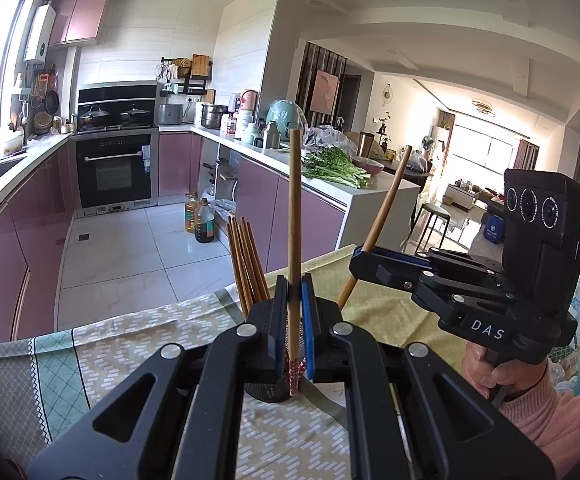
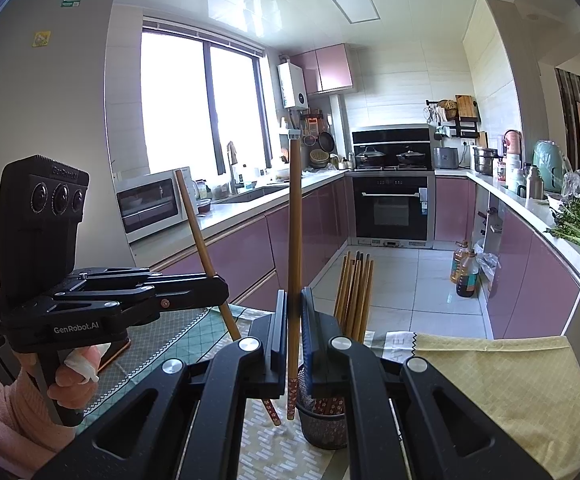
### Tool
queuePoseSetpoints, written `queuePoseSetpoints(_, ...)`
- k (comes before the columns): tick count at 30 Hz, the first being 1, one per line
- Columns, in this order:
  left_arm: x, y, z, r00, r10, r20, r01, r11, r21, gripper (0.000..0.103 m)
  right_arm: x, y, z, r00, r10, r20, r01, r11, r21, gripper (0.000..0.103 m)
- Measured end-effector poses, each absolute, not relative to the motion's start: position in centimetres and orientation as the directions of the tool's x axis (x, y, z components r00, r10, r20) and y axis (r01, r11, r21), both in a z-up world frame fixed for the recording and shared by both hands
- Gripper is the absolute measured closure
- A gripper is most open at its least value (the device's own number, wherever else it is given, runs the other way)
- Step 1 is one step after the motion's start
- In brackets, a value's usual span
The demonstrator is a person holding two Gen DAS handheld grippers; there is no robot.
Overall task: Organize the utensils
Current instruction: 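Lower the left tool's chopstick deeper into the cup while the right tool lowers its own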
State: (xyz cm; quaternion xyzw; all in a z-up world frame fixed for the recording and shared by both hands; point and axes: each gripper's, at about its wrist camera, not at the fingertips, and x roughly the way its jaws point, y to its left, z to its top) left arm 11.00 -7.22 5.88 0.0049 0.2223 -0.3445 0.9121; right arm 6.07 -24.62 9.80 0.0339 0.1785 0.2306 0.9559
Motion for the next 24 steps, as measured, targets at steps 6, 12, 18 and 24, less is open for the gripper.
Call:
queuePoseSetpoints(6, 10.7, -7.4, 6.3, 0.664, -0.63, -0.402, 0.638, 0.758, -0.136, 0.095, 6.1, -24.5, 10.0, 0.831, 0.453, -0.324, -0.428, 0.891, 0.15, 0.098)
queuePoseSetpoints(12, 10.3, -7.2, 6.5, 0.666, -0.631, -0.397, 0.639, 0.758, -0.133, 0.095, 6.1, -24.7, 10.2, 0.835, 0.449, -0.317, -0.424, 0.893, 0.149, 0.098)
queuePoseSetpoints(18, 10.1, -7.4, 7.2, 0.669, -0.634, -0.389, 0.644, 0.755, -0.124, 0.095, 6.0, -24.8, 10.5, 0.842, 0.442, -0.309, -0.418, 0.897, 0.144, 0.098)
queuePoseSetpoints(24, 10.6, -7.7, 7.7, 0.671, -0.638, -0.378, 0.646, 0.753, -0.125, 0.095, 6.0, -24.8, 10.6, 0.848, 0.437, -0.301, -0.413, 0.9, 0.141, 0.098)
